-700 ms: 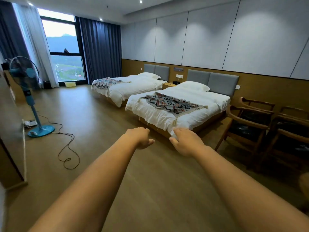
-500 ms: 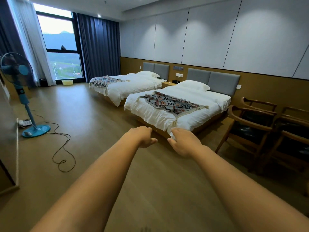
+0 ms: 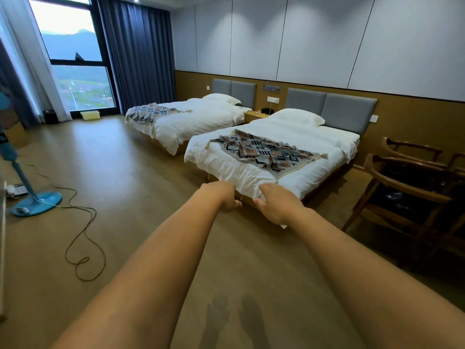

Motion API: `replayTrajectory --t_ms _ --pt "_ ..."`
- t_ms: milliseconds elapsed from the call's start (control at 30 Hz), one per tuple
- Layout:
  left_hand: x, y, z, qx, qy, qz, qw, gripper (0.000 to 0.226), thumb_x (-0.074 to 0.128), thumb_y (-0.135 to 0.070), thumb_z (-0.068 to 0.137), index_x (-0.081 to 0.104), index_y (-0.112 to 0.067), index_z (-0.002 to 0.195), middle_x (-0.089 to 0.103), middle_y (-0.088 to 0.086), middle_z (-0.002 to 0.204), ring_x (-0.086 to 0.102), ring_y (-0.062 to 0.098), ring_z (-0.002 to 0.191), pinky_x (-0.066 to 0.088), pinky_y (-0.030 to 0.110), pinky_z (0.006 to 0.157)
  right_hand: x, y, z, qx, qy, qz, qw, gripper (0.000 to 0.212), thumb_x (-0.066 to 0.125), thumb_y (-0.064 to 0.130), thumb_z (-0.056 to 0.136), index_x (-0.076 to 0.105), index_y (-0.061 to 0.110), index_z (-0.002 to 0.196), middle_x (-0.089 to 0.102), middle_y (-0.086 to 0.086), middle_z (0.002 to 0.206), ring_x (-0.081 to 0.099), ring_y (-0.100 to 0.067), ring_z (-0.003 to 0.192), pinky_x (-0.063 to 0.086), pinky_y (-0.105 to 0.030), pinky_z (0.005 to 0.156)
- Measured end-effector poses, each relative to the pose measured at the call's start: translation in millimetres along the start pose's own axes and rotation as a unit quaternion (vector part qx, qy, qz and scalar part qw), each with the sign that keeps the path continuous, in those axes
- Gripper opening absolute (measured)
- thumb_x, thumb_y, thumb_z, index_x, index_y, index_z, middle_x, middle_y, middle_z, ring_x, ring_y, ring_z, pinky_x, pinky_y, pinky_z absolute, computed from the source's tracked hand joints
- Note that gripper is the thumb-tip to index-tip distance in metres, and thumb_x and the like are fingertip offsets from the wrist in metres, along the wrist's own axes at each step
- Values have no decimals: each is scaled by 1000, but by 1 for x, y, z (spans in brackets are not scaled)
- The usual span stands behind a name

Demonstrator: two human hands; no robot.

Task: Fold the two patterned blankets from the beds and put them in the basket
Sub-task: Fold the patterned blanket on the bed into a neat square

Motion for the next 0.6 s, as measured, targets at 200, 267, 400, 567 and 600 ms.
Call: replayTrajectory --t_ms 200,267,400,567,600 --pt "11 26 98 0 10 4 1000 51 48 -45 90 41 -15 131 49 9 133 48 27 119 39 41 95 26 -27 91 6 15 5 1000 46 42 38 94 42 13 132 47 -9 137 44 -25 124 38 -38 100" --pt "12 32 137 -3 18 9 1000 51 48 -45 90 42 -15 130 49 8 132 48 27 119 39 41 94 35 -42 128 10 19 8 1000 47 41 38 94 41 13 134 45 -10 139 42 -26 127 36 -39 102" --pt "7 45 227 -8 18 13 1000 52 48 -46 89 40 -16 131 48 8 134 47 28 120 37 41 96 47 -73 216 -1 20 1 1000 48 39 36 95 39 11 135 42 -11 142 39 -28 129 36 -40 104" --pt "-7 62 346 -21 35 3 999 55 48 -47 88 39 -18 134 47 7 136 46 28 121 37 43 99 54 -109 337 -21 30 -10 999 46 39 34 94 40 10 133 43 -10 140 38 -26 129 34 -37 102" --pt "-9 67 370 -23 32 -2 999 54 48 -47 88 39 -18 134 47 7 136 47 28 121 38 43 99 56 -116 361 -25 30 -15 999 45 39 34 94 41 10 132 45 -9 138 40 -25 127 36 -37 101"
Point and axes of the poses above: each hand's wrist, its own z-axis towards the middle knuckle, its own x-axis out of the palm, y = z × x, the point moved 2 cm from there along z, towards the middle knuckle
